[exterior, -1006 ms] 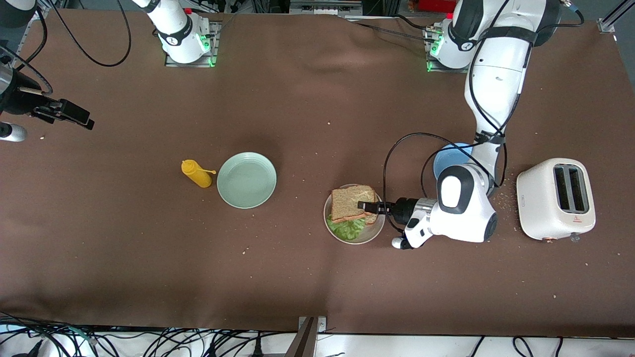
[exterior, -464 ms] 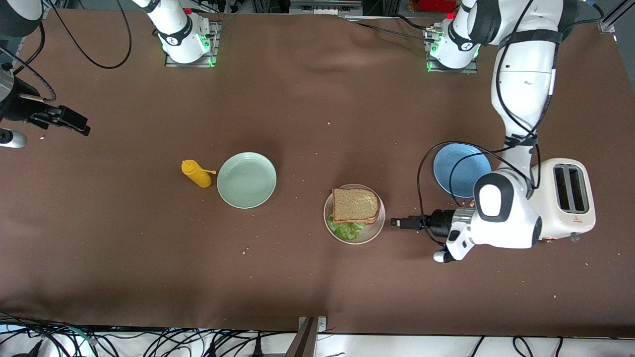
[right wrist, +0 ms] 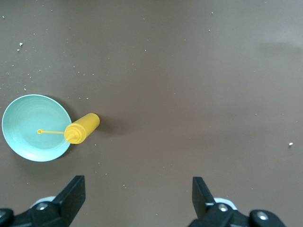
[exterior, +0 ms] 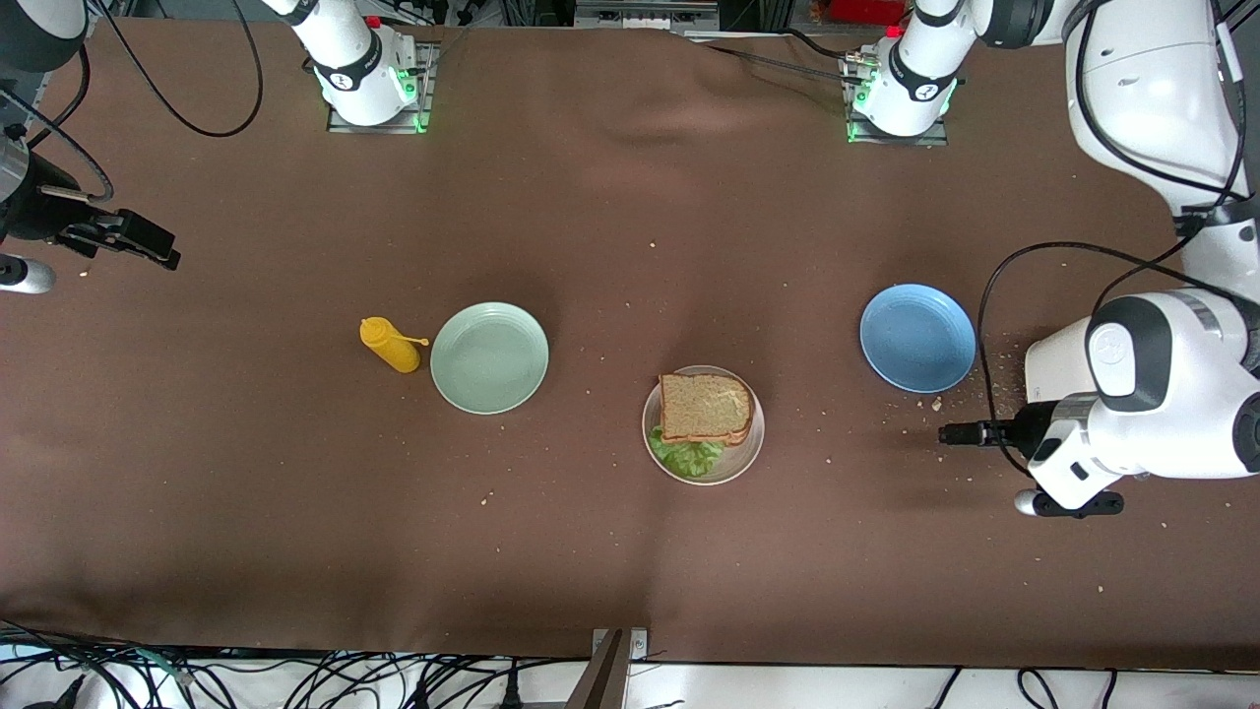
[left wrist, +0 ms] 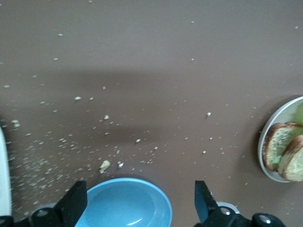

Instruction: Make sandwich in beige plate with both arms

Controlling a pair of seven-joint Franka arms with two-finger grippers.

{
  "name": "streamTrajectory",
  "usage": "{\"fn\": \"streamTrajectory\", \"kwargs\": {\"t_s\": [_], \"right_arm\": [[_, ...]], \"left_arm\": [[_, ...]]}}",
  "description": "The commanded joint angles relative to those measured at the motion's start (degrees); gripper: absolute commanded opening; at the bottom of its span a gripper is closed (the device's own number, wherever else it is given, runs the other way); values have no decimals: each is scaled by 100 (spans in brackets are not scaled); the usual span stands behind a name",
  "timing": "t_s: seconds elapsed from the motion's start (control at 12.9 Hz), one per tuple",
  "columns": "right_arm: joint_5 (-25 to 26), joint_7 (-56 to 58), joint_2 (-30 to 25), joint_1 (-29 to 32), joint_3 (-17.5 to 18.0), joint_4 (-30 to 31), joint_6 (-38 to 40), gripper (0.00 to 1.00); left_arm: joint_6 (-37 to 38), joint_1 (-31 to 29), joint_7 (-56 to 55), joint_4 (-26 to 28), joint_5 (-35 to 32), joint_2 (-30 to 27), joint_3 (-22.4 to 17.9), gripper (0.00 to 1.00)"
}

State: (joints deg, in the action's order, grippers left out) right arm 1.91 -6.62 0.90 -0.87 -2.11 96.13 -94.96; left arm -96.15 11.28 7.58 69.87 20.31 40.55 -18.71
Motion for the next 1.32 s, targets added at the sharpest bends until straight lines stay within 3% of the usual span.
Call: {"fn": "streamTrajectory", "kwargs": {"t_s": [0.0, 0.15, 0.31, 0.46, 0.7, 1.24], "right_arm": [[-50, 56, 42, 35, 53, -121, 39, 100], [-86, 64, 51, 43, 44, -121, 22, 100], [-77, 65, 42, 43, 44, -121, 39, 100], [-77, 65, 51, 35, 44, -121, 39, 100], [-77, 65, 42, 35, 44, -130, 48, 100], [-68, 65, 42, 35, 44, -130, 57, 100]], "left_arm": [[219, 111, -19, 141, -911, -441, -45, 100], [220, -124, -255, 263, -1579, -774, 260, 100], [176, -564, -712, 1033, -2517, -1581, 1146, 100], [150, -714, -775, 1633, -2909, -2320, 1588, 100], [482, -723, -767, 2074, -2622, -3147, 1633, 100], [616, -776, -810, 2837, -2040, -4124, 1502, 100]]}}
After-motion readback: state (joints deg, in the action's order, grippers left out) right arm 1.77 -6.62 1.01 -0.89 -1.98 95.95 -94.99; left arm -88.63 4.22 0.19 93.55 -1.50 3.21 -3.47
